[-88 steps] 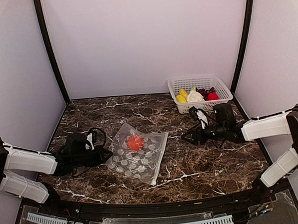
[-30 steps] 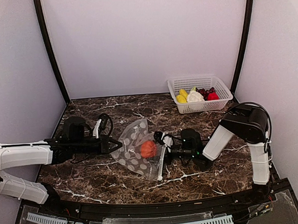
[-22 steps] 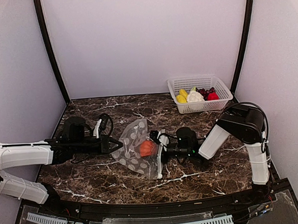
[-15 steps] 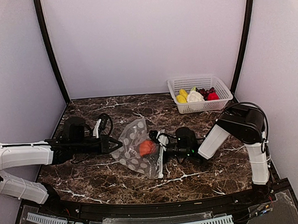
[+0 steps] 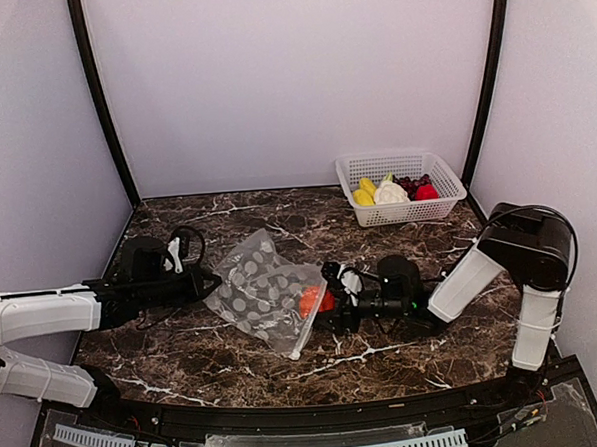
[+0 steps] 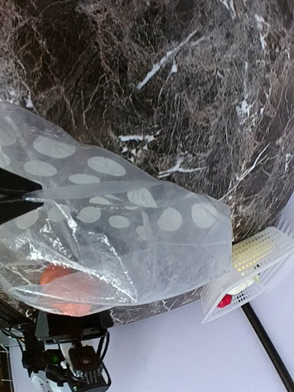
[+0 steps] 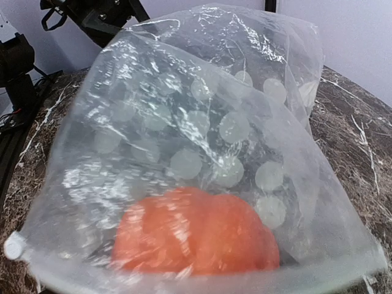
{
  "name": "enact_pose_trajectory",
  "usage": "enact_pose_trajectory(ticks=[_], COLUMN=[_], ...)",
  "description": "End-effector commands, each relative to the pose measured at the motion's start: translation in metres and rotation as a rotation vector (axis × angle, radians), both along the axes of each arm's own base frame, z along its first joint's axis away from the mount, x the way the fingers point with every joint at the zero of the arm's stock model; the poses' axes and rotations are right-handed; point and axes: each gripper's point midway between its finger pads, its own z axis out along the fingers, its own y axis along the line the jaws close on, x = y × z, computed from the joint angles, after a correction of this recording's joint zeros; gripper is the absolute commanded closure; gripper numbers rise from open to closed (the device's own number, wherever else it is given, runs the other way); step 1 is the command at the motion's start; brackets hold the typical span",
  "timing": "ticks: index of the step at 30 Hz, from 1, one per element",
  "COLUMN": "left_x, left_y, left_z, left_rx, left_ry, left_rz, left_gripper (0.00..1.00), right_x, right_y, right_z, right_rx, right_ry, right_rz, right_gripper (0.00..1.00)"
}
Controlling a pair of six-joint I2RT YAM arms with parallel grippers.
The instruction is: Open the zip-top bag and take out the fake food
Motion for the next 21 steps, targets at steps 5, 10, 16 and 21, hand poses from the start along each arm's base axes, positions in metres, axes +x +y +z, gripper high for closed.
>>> enact_pose_trajectory(ticks=[5,10,16,21], left_x=[0.011,0.015,0.026,0.039], left_y=[0.043,0.064,0.092,0.103], left_z=[-0.024,-0.032,-0.029,-0.019], left_rx=[0.076,0.094,0.099,0.084], left_ry=[0.047,0.071,0.072,0.051], left_rz=[0.197,0.283,0.374,0.401], left_gripper=[0.99,0.99,0.99,0.99], right_x=[-0.026,-0.029,0.017,0.082], right_y=[-0.026,-0.041,-0.071,-0.108], right_z=[0.011,0.031,0.073,0.116], right_rx=[0.002,-0.011,-0.01,0.013], right_ry=[0.075,0.064,0.036,0.0], right_rz=[-0.011,-0.05,-0.206,-0.377], right_gripper=[0.41,0.42,0.42,0.42])
